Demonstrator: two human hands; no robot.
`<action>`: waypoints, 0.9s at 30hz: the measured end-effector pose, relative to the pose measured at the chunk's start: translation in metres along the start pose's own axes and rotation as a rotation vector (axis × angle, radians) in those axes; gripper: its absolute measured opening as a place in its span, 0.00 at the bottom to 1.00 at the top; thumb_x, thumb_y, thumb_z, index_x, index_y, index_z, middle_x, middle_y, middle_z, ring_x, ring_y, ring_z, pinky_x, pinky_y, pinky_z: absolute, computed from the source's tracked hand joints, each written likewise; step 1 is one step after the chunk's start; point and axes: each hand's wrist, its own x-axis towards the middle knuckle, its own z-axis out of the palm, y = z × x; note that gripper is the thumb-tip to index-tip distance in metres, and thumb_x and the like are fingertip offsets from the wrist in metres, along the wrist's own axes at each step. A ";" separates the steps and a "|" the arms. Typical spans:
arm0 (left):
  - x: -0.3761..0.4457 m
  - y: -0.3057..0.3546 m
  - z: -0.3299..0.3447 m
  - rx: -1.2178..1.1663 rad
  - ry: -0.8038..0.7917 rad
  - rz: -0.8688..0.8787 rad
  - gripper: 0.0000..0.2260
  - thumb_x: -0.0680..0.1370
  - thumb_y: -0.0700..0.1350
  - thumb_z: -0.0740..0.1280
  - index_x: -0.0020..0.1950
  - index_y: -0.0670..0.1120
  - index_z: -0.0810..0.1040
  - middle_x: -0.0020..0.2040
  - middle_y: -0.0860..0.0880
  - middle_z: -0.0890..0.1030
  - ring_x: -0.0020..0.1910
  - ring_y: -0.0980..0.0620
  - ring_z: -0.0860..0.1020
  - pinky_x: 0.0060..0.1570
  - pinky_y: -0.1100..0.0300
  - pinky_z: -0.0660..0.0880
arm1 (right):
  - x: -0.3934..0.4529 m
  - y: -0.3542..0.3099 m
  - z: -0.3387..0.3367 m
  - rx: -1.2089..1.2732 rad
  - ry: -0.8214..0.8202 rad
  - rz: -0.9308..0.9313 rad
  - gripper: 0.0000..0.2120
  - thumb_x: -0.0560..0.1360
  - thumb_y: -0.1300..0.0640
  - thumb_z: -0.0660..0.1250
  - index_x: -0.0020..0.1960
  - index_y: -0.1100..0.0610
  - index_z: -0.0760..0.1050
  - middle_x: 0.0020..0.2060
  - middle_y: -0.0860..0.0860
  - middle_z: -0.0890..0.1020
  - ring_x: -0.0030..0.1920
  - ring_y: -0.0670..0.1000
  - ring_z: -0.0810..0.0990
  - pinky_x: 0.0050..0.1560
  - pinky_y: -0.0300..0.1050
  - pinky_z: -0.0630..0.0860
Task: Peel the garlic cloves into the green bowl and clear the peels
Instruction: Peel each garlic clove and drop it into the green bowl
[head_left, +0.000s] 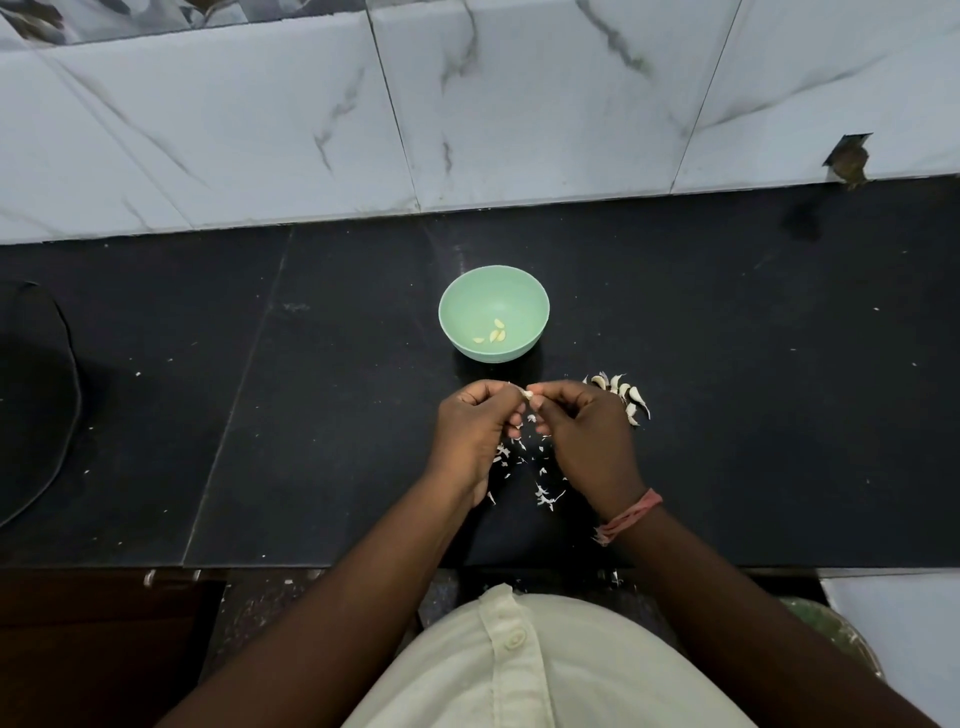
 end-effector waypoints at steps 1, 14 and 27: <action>0.000 0.001 0.000 -0.004 0.001 -0.003 0.04 0.74 0.33 0.67 0.41 0.37 0.81 0.32 0.44 0.77 0.31 0.52 0.72 0.32 0.61 0.70 | -0.002 -0.001 0.002 0.020 -0.022 0.008 0.16 0.78 0.69 0.66 0.44 0.49 0.83 0.36 0.46 0.86 0.37 0.44 0.83 0.41 0.36 0.79; -0.002 0.001 -0.003 -0.159 -0.028 -0.169 0.07 0.77 0.32 0.63 0.40 0.38 0.77 0.30 0.47 0.78 0.26 0.57 0.75 0.29 0.67 0.75 | 0.003 0.012 0.002 0.491 -0.035 0.289 0.09 0.81 0.67 0.62 0.53 0.69 0.80 0.42 0.66 0.83 0.44 0.61 0.82 0.52 0.54 0.81; -0.005 -0.010 -0.011 -0.197 0.090 -0.330 0.08 0.75 0.42 0.75 0.48 0.38 0.82 0.37 0.44 0.82 0.32 0.54 0.81 0.32 0.65 0.79 | 0.000 0.010 -0.004 0.758 -0.033 0.322 0.05 0.79 0.69 0.66 0.53 0.68 0.80 0.40 0.58 0.84 0.41 0.50 0.84 0.48 0.43 0.84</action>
